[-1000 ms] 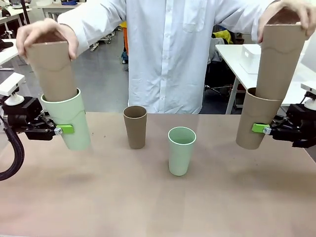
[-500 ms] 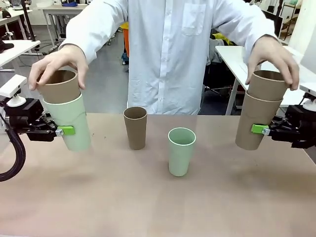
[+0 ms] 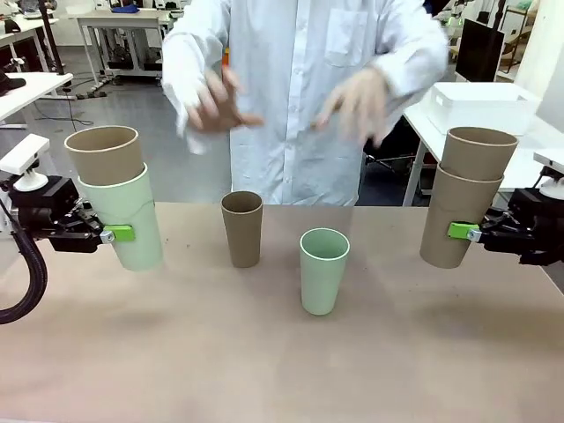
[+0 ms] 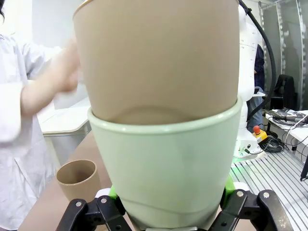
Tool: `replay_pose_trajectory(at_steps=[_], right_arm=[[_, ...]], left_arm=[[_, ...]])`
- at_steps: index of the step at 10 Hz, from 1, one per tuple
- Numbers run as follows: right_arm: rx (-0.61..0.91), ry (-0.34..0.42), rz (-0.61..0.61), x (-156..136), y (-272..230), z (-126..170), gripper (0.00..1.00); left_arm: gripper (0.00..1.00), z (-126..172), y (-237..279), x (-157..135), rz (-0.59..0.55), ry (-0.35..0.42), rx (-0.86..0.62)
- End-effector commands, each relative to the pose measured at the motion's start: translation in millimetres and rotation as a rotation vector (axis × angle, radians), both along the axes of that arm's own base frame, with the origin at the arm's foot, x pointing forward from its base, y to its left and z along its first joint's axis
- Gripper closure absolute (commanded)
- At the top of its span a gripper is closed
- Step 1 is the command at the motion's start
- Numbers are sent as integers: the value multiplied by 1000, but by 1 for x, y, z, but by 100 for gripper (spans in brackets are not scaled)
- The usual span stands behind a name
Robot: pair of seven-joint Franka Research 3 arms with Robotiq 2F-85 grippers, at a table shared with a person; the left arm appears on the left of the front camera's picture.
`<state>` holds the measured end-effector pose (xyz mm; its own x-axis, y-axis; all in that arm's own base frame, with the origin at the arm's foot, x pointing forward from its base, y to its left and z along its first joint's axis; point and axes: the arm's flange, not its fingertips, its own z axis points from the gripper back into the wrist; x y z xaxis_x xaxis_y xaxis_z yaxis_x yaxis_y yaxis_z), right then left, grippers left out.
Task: Stack the cups and store them in the basket.
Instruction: Place the stack of Reusable plastic cups into the Pantry Basket.
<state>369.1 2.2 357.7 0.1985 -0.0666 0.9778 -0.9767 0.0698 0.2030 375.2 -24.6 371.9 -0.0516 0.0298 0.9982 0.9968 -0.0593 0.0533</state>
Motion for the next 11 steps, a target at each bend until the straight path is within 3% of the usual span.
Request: replay_pose_trajectory(at_steps=[1, 11], right_arm=[[2, -6, -10, 2, 4, 3, 15], [2, -6, -10, 2, 4, 3, 15]], left_arm=[[15, 4, -1, -2, -1, -10, -5], [15, 4, -1, -2, -1, -10, -5]])
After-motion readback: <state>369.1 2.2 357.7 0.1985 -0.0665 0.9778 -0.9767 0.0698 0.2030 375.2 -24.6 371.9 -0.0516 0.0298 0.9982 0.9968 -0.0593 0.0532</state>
